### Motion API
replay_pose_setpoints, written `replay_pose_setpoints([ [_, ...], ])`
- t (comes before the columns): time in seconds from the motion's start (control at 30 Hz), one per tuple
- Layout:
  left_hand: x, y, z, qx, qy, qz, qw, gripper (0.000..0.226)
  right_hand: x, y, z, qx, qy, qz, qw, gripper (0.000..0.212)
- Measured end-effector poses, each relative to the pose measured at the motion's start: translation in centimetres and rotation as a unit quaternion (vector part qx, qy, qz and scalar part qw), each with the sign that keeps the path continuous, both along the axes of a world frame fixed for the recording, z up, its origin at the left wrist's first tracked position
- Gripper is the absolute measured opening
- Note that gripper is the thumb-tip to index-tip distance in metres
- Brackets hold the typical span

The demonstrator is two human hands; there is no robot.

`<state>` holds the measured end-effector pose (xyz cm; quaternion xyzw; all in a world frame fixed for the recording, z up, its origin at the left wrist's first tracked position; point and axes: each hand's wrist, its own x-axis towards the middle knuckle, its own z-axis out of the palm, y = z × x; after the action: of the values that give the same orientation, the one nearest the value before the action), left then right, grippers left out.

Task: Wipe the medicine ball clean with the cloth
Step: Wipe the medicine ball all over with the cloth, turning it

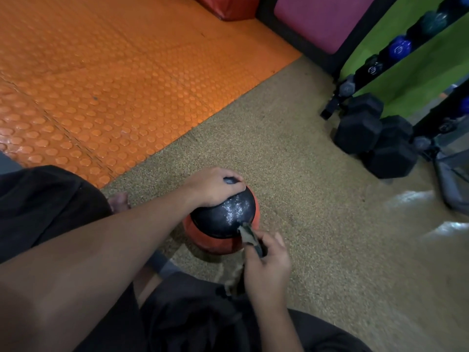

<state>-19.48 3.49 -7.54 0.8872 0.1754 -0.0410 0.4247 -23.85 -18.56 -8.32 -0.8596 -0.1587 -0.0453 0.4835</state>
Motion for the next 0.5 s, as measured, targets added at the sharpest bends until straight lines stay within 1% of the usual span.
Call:
replay_pose_setpoints([
  [0.03,0.0,0.0,0.1,0.002,0.002,0.004,1.000,0.045,0.4,-0.5,0.0,0.042,0.042,-0.024,0.998,0.009],
  [0.07,0.0,-0.1,0.2,-0.001,0.004,0.009,1.000,0.042,1.1,-0.8,0.2,0.118,0.105,-0.073,0.985,0.005],
  [0.13,-0.1,-0.2,0.3,-0.005,0.010,0.013,1.000,0.043,2.5,-1.0,1.7,0.288,0.210,-0.169,0.919,0.012],
  [0.17,-0.3,-0.3,0.4,-0.003,0.011,0.012,1.000,0.046,3.2,-1.0,2.5,0.343,0.240,-0.188,0.889,0.013],
  [0.23,-0.6,-0.6,0.6,0.012,0.011,0.014,1.000,0.053,4.4,-0.9,4.1,0.399,0.287,-0.173,0.854,0.014],
  [0.3,-0.6,-0.9,0.8,0.028,0.015,0.020,0.999,0.052,5.5,-0.8,4.8,0.433,0.334,-0.119,0.829,0.030],
  [0.4,-0.3,-1.4,1.3,0.044,0.033,0.010,0.998,0.050,6.8,-0.6,4.2,0.436,0.392,-0.076,0.807,0.044],
  [0.47,0.0,-1.5,1.8,0.058,0.067,-0.011,0.996,0.055,7.0,-0.7,3.7,0.480,0.416,-0.062,0.770,0.053],
  [0.5,0.1,-1.6,2.2,0.069,0.084,-0.023,0.994,0.058,7.0,-1.0,3.8,0.505,0.422,-0.060,0.751,0.049],
])
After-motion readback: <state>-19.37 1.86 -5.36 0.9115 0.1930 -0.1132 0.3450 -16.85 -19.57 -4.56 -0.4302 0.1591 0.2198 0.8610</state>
